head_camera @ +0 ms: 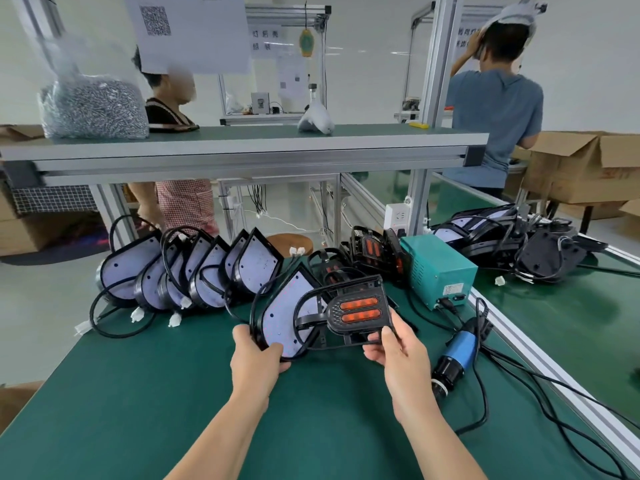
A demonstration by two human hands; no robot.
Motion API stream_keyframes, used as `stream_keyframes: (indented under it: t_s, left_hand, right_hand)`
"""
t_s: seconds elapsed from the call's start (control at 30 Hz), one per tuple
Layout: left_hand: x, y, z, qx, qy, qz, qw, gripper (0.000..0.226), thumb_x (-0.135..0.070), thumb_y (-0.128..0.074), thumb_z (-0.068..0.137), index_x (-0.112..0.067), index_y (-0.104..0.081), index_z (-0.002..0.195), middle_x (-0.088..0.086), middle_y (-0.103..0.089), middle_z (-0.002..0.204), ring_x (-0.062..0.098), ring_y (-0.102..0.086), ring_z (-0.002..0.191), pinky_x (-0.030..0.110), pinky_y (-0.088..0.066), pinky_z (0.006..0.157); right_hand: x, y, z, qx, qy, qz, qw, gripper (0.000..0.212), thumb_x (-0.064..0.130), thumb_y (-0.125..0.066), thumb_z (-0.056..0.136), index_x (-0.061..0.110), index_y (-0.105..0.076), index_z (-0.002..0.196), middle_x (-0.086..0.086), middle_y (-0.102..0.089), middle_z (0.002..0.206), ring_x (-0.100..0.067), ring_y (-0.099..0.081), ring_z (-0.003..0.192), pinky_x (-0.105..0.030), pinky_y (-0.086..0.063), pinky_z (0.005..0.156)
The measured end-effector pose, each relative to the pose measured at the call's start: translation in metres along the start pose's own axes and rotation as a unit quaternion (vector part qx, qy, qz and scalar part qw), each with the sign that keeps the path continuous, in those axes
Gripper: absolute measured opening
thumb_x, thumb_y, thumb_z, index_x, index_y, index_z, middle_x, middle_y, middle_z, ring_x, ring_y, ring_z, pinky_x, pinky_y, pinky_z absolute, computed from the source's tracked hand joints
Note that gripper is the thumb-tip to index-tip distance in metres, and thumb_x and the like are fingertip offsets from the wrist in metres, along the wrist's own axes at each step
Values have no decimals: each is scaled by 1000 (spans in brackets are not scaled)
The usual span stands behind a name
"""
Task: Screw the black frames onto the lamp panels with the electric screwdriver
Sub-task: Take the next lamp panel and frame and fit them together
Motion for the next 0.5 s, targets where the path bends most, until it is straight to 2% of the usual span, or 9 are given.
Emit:
stream_keyframes:
  t_s: [0.07, 0.13, 0.2, 0.23, 0.33, 0.37, 0.5]
  left_hand:
    - [-13, 1, 1, -1, -44, 29, 999, 36, -3, -56, 88, -31, -40, 102, 1, -63, 97, 12, -72, 54, 37, -60, 64]
    - [-21, 2, -1, -10, -77, 42, 996, 41, -4, -56, 88, -40, -38, 94, -2, -64, 94, 12, -72, 56, 29, -50, 53]
    - [-23, 3, -6, -16, -88, 38, 995, 46, -3, -55, 89, -46, -39, 91, -3, -65, 93, 12, -73, 58, 22, -46, 49]
    - [-23, 2, -11, -13, -85, 25, 996, 48, -2, -55, 89, -48, -40, 92, -3, -65, 94, 13, -73, 59, 23, -49, 51]
    - [-13, 1, -27, 13, -43, -49, 998, 42, 4, -54, 88, -37, -43, 95, 4, -65, 101, 16, -74, 62, 43, -61, 75]
    - [-8, 0, -33, 25, -25, -79, 996, 38, 6, -54, 88, -29, -44, 97, 8, -63, 103, 18, -75, 66, 44, -61, 77]
    - [12, 1, -64, 59, 53, -167, 983, 30, 14, -55, 87, -7, -41, 102, 18, -55, 108, 37, -73, 81, 32, -61, 63]
  right_hand:
    - [1, 2, -2, -7, 7, 5, 1000, 44, 3, -42, 107, 32, -61, 132, -5, -67, 79, -13, -64, 62, -20, -55, 64]
    - [3, 3, -3, -9, 11, 11, 1000, 43, 2, -42, 107, 31, -60, 133, -8, -67, 82, -12, -63, 61, -20, -55, 63]
    - [4, 4, -3, -9, 8, 19, 1000, 43, 2, -42, 107, 29, -60, 134, -10, -67, 83, -11, -62, 59, -18, -54, 62]
    - [5, 4, -3, -7, 6, 25, 1000, 43, 1, -42, 107, 29, -60, 134, -11, -66, 83, -11, -62, 58, -18, -54, 61]
    - [10, 7, -3, 7, 12, 32, 999, 44, 2, -43, 107, 32, -61, 133, -10, -67, 82, -12, -62, 61, -20, -54, 61]
    - [11, 8, -3, 14, 20, 26, 999, 44, 3, -43, 107, 35, -61, 132, -8, -67, 81, -12, -62, 62, -21, -54, 61]
    - [18, 12, -1, 30, 56, -20, 998, 35, 6, -46, 107, 31, -64, 124, -5, -70, 78, -16, -62, 63, -27, -52, 58]
Point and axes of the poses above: each hand's wrist, its own z-axis towards the middle knuckle, its own y-axis out of the back of the hand, x = y × z, the point moved 2 cm from there along z, towards the middle knuckle
